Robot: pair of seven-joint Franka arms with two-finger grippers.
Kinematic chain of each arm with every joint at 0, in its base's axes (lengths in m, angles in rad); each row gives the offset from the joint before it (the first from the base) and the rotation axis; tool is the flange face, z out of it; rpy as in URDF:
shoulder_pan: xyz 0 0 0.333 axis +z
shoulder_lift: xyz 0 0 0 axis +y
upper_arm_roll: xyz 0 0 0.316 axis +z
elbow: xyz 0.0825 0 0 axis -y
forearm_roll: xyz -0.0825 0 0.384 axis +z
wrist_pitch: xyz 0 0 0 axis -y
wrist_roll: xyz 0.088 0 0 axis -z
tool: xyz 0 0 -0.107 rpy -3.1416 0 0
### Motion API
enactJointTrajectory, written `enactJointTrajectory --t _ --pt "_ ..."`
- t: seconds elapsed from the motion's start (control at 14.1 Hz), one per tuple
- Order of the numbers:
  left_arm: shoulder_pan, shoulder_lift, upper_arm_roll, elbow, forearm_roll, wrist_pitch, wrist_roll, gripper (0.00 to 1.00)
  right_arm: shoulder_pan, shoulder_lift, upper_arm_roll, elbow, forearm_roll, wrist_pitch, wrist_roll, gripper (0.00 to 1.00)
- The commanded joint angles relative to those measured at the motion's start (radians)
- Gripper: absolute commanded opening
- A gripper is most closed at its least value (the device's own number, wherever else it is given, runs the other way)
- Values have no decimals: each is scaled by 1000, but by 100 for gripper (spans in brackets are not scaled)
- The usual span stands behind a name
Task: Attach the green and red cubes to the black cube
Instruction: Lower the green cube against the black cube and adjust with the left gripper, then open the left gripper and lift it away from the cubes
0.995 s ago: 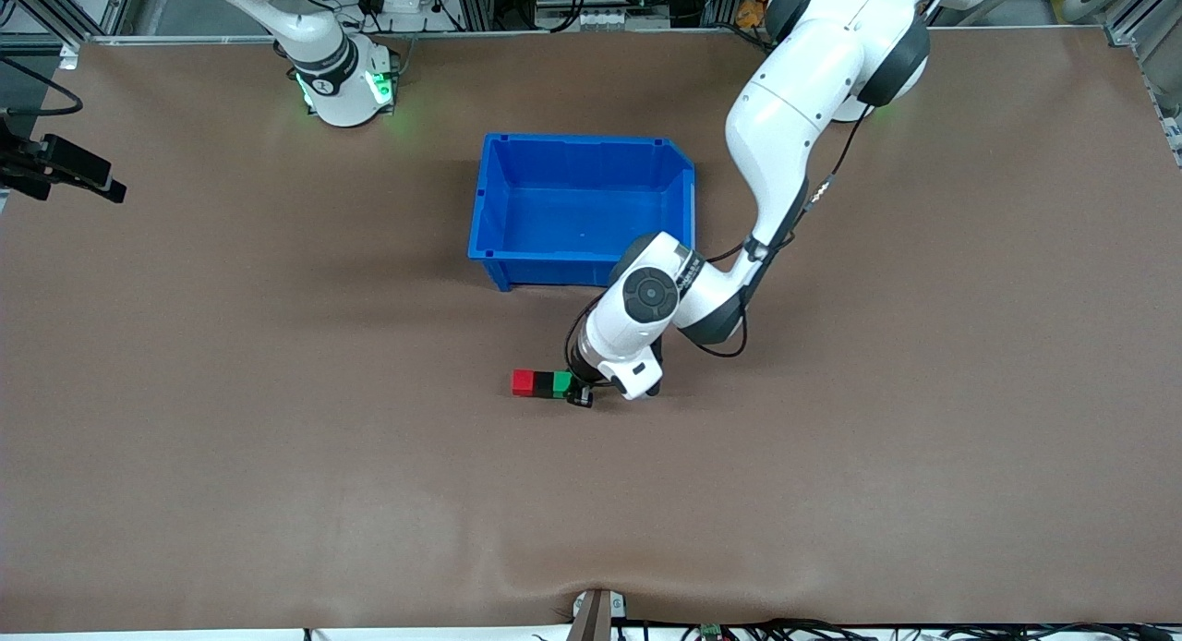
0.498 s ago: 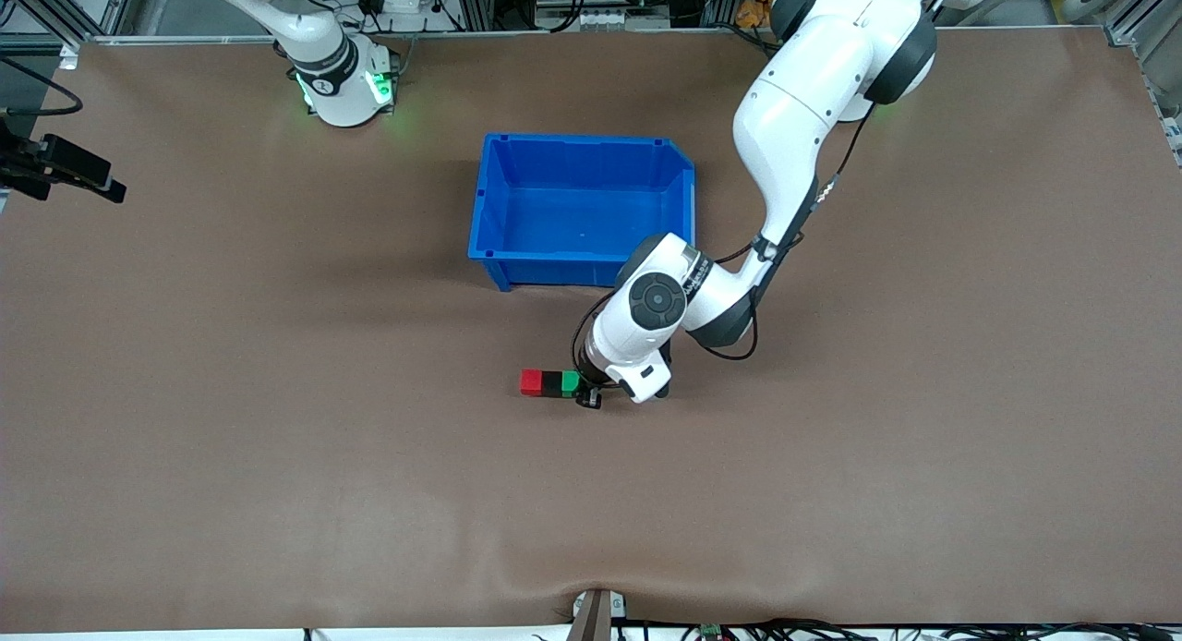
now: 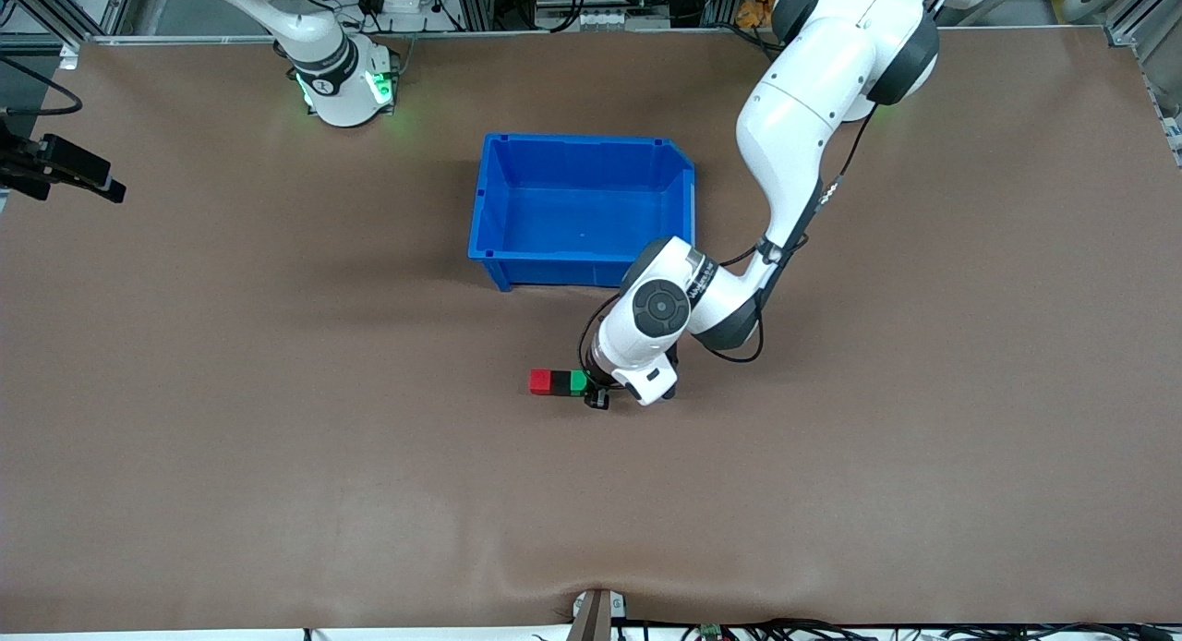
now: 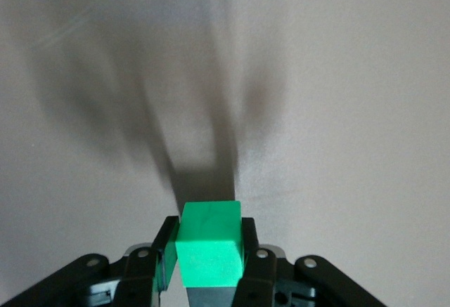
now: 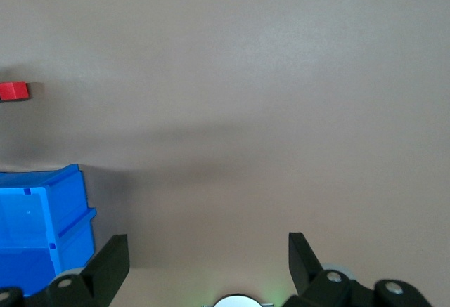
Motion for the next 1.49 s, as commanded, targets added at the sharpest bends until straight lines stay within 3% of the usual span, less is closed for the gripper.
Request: enactJointTrajectory --t 0.0,0.43,0.5,0.64,1.0,1.42 --pt "2 -6 4 -9 -22 -12 54 0 -4 3 6 18 -2 -14 16 100" --pt "2 -6 4 -10 -24 -12 61 0 -2 3 6 18 -2 -16 16 100" --pt "3 -9 4 -10 -24 -12 62 19 -2 3 6 18 -2 -16 16 100" --pt "5 -16 5 -10 -9 -25 65 100 -2 3 6 18 -2 -16 16 100" --pt "46 -99 4 -10 -9 -112 127 100 -2 3 6 18 -2 -16 16 100" --pt "158 -268 4 -10 -9 -313 361 100 -2 3 6 18 -2 -14 16 100"
